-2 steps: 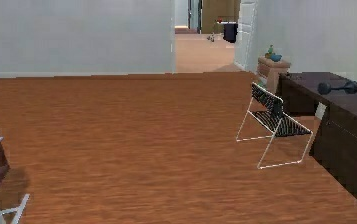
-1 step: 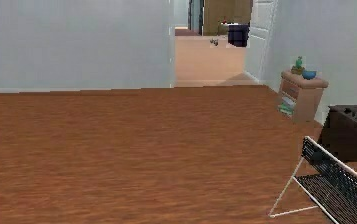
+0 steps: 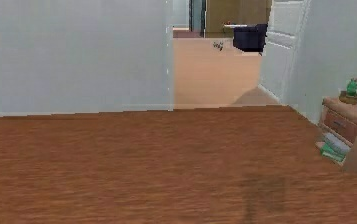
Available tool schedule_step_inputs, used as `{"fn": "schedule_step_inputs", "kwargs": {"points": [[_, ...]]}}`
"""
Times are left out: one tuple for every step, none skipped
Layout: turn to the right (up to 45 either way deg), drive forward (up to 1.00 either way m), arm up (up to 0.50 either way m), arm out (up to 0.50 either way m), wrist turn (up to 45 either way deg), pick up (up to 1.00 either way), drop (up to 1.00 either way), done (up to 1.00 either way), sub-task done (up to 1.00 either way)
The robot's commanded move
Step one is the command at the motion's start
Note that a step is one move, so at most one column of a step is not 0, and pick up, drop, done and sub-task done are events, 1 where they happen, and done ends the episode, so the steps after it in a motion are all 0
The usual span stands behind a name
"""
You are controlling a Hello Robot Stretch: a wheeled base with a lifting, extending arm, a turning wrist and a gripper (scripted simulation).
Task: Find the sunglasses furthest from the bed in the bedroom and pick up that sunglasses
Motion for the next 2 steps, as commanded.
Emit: {"fn": "schedule_step_inputs", "kwargs": {"points": [[21.0,0.0,0.0,0.0,0.0,0.0,0.0,0.0,0.0],[0.0,0.1,0.0,0.0,0.0,0.0,0.0,0.0,0.0]]}}
